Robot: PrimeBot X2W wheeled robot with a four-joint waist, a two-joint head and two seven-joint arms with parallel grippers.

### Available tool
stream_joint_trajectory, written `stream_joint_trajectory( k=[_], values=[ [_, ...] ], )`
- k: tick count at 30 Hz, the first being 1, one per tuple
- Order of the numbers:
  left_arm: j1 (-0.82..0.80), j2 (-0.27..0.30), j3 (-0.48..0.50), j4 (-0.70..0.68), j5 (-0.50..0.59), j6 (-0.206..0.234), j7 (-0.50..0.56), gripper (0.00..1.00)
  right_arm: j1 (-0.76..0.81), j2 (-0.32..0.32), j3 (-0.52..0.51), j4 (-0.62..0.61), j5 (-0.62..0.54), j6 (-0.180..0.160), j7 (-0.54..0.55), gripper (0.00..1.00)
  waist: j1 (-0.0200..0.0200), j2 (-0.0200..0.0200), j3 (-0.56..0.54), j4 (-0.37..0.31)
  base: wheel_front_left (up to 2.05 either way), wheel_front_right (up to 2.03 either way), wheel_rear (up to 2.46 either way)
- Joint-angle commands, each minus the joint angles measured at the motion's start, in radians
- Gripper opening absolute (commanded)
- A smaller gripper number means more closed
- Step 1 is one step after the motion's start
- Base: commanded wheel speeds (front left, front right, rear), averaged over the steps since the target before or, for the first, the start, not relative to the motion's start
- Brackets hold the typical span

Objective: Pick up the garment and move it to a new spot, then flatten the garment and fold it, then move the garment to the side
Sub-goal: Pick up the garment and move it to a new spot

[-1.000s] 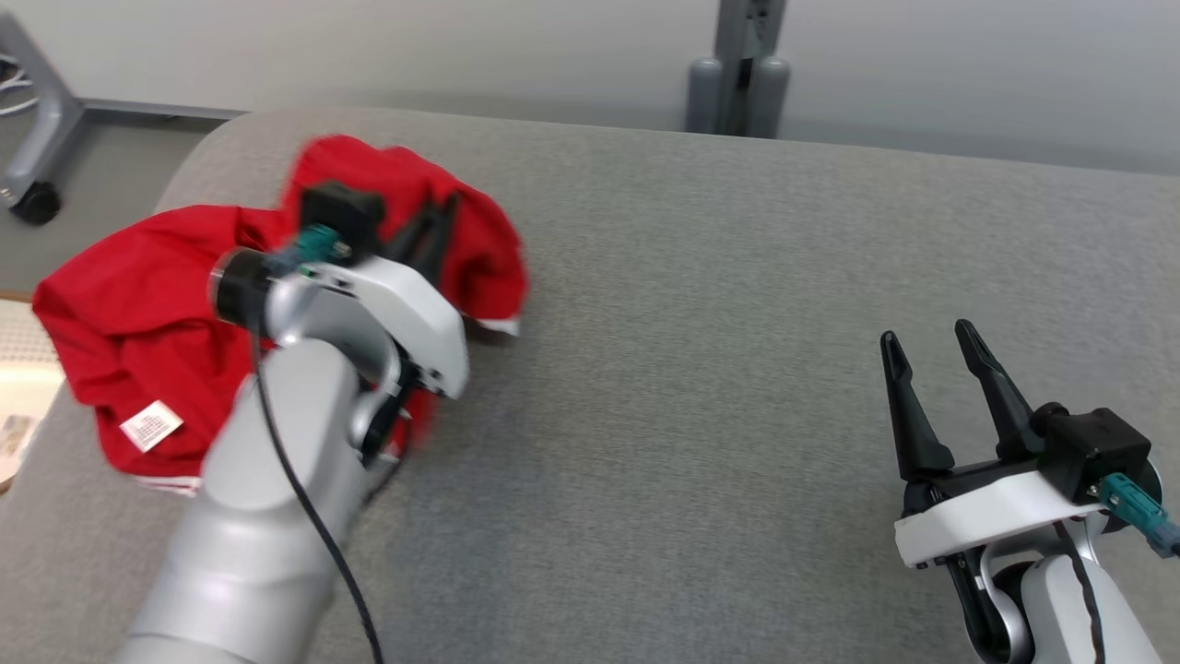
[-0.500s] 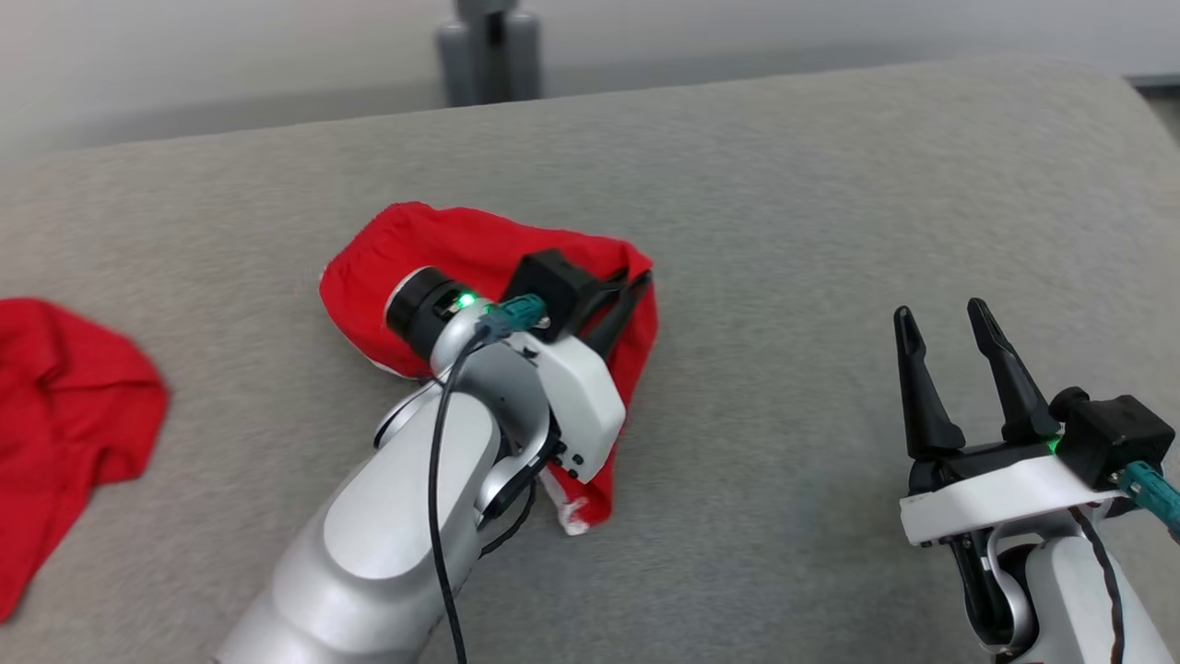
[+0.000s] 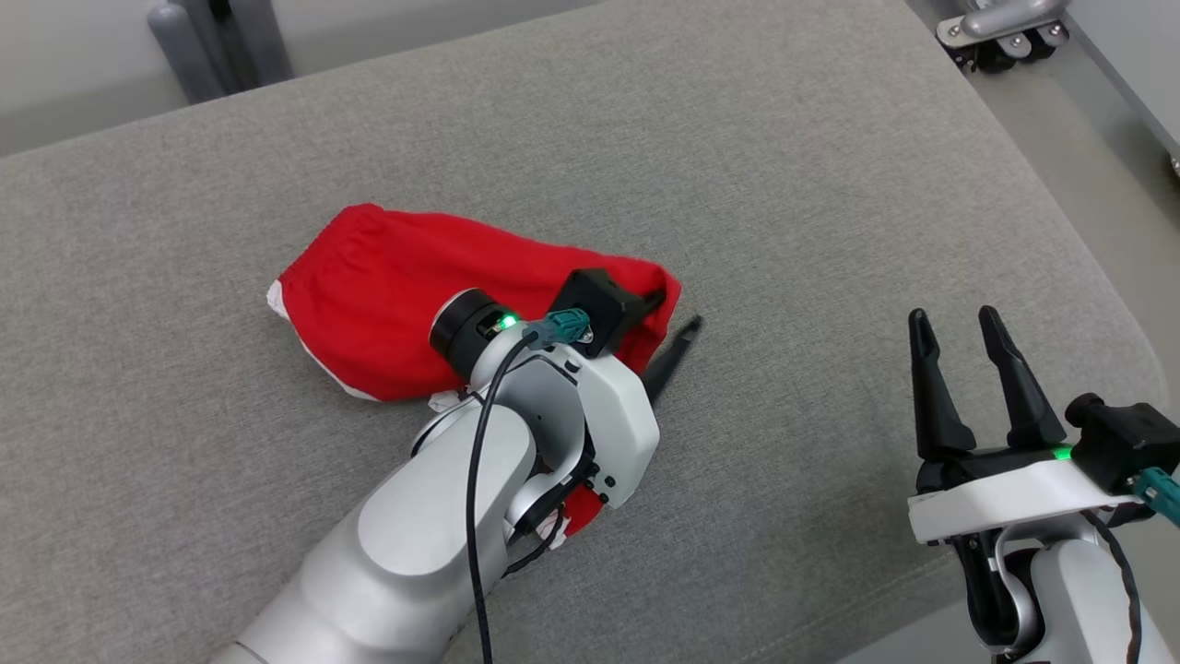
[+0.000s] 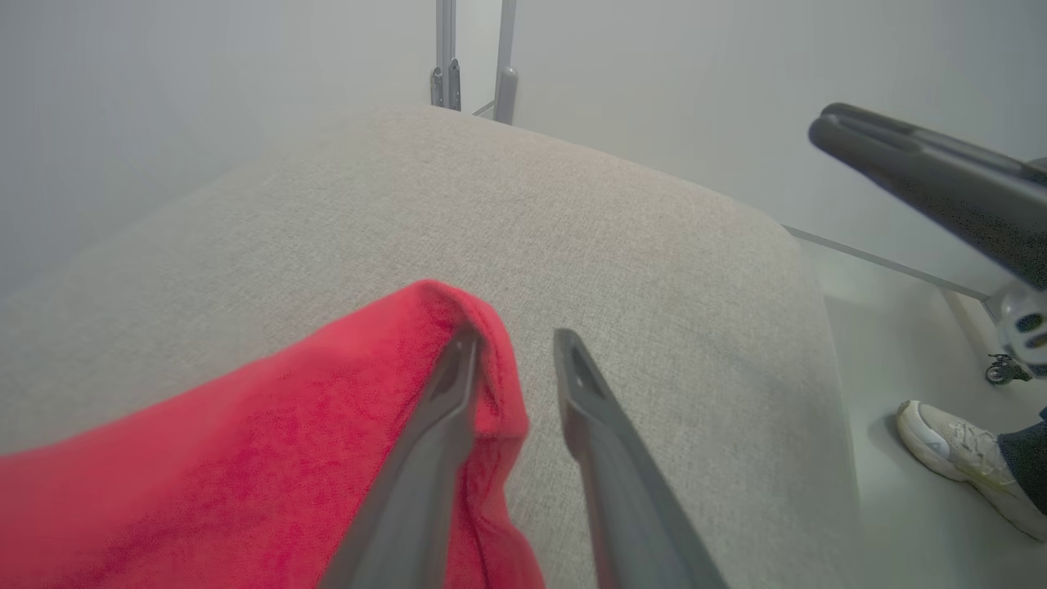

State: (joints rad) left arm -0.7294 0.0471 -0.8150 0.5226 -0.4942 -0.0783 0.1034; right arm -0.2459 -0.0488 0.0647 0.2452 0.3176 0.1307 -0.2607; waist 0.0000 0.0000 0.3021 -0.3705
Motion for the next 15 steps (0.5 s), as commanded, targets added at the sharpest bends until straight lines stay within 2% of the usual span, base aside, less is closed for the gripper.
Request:
stream_joint_trajectory(
  k=[1,6,9,15],
  values=[
    [-0.019,0.007,-0.004,-0.004,-0.011,-0.003,-0.015,1.00,-0.010,-0.003,-0.007,-0.002,0.002,0.000,-0.008,1.00,0.0000,0.0000,0.003,0.008,0.00,0.00,0.00],
    [-0.026,0.008,-0.003,-0.043,-0.056,-0.009,-0.129,1.00,-0.014,-0.004,-0.025,-0.016,-0.022,0.000,-0.008,1.00,0.0000,0.0000,-0.021,0.073,0.00,0.00,0.00],
    [-0.032,0.018,0.028,-0.048,-0.067,0.012,-0.171,1.00,-0.017,-0.004,-0.032,-0.022,-0.043,0.000,-0.007,1.00,0.0000,0.0000,-0.042,0.122,0.00,0.00,0.00],
    [-0.002,0.086,0.105,-0.077,-0.084,0.069,-0.229,1.00,-0.014,-0.004,-0.047,-0.031,-0.081,0.000,-0.007,1.00,0.0000,0.0000,-0.089,0.220,0.00,0.00,0.00]
  ],
)
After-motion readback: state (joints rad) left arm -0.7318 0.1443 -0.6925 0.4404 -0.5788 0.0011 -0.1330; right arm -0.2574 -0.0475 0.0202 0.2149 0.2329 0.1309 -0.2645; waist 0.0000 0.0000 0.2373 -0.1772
